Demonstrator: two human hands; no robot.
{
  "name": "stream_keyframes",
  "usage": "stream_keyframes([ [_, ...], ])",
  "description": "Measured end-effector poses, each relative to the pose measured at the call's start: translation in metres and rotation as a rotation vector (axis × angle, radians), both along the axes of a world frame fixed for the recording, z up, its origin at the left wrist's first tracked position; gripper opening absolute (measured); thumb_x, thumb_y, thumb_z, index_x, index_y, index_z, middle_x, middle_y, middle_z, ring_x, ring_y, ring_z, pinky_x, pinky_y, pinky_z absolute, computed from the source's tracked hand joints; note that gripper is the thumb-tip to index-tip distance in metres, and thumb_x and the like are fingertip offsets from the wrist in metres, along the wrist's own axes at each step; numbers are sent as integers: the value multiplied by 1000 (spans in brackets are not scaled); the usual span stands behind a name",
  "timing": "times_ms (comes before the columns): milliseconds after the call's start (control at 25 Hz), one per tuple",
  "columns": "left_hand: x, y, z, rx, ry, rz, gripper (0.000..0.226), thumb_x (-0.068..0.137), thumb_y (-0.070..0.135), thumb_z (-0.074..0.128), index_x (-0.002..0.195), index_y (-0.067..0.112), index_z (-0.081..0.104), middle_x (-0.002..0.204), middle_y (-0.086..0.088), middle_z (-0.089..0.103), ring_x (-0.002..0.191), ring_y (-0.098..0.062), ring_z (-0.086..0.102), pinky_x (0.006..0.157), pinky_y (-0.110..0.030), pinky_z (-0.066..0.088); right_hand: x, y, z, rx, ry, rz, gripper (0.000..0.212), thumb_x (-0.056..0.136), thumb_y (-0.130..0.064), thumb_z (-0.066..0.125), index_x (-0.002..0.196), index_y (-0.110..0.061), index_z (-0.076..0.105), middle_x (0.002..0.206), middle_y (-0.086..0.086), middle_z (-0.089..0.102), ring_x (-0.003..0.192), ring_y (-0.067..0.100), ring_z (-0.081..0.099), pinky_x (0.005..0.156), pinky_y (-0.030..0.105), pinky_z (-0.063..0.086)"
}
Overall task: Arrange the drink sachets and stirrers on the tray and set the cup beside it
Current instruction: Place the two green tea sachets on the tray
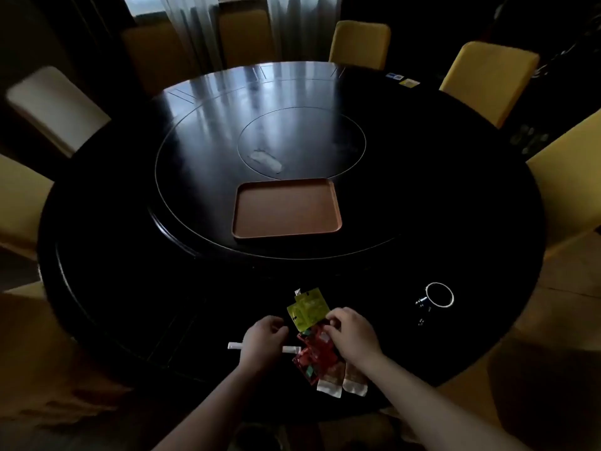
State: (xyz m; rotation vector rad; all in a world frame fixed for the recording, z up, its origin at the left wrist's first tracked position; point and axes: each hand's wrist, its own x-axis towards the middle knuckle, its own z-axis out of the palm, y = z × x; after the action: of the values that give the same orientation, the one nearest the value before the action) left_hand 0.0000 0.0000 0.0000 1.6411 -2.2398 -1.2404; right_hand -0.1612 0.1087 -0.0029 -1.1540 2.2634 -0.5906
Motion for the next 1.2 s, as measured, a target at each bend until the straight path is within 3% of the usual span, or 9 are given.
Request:
stream_keyframes([
  [160, -22, -38, -11, 42, -14, 17, 31, 86, 30, 64, 112, 14, 67, 100, -4, 73, 84, -14, 68, 71, -30, 56, 8, -43, -3, 100, 130, 2, 40, 92, -38, 59, 126, -18, 56, 124, 2, 54, 116, 22, 51, 92, 34, 47],
  [280, -31, -53, -27, 18, -114, -108, 11, 82, 27, 63, 85, 18, 68, 79, 1, 70, 69, -12, 64, 63, -33, 55, 17, -57, -12, 244, 188, 12, 50, 88, -53, 57, 124, -18, 54, 124, 2, 49, 115, 22, 46, 90, 34, 46],
  [360, -32, -57, -35, 27, -136, -150, 8, 78, 25, 65, 81, 18, 68, 76, 2, 68, 68, -13, 63, 61, -32, 54, 23, -60, -18, 279, 224, -7, 53, 83, -57, 60, 119, -18, 54, 121, 1, 47, 113, 22, 46, 88, 33, 47],
  [560, -33, -60, -39, 146, -53, -39, 5, 79, 24, 67, 76, 21, 69, 70, 5, 69, 63, -10, 66, 60, -33, 59, 22, -63, -22, 204, 250, -45, 26, 90, -32, 56, 110, -16, 59, 112, 1, 54, 103, 21, 54, 77, 29, 46],
  [680, -26, -59, -31, 226, 65, 79, 11, 79, 21, 70, 69, 23, 67, 65, 4, 69, 57, -7, 66, 55, -30, 59, 9, -57, -17, 81, 174, -156, 16, 92, -24, 55, 101, -16, 66, 96, -1, 62, 90, 19, 61, 70, 28, 46],
  [800, -8, -62, -12, 270, 204, 212, 10, 80, 17, 72, 71, 20, 69, 65, -2, 71, 55, -13, 69, 52, -32, 58, -10, -46, -12, -72, 24, -287, 15, 93, -18, 58, 81, -19, 66, 71, -4, 63, 65, 14, 61, 55, 25, 45],
  [880, 4, -65, 4, 248, 268, 272, 7, 80, 17, 74, 73, 19, 71, 67, -5, 73, 57, -17, 71, 55, -38, 60, -17, -45, -2, -161, -203, -392, 19, 94, -18, 58, 77, -22, 65, 71, 1, 67, 63, 14, 65, 56, 32, 55],
  [1000, 10, -73, 28, 150, 326, 333, 9, 80, 16, 76, 73, 21, 72, 68, -6, 73, 59, -18, 70, 56, -39, 60, -30, -64, 19, -268, -540, -496, 18, 94, -10, 59, 82, -13, 72, 76, 9, 73, 68, 17, 71, 56, 27, 57],
  [1200, -13, -110, 62, -74, 406, 365, 12, 81, 16, 74, 73, 23, 71, 66, 0, 72, 58, -11, 67, 53, -24, 52, -60, -119, 43, -344, -708, -471, 14, 92, -6, 60, 86, -5, 72, 77, 14, 73, 66, 20, 71, 53, 29, 57],
])
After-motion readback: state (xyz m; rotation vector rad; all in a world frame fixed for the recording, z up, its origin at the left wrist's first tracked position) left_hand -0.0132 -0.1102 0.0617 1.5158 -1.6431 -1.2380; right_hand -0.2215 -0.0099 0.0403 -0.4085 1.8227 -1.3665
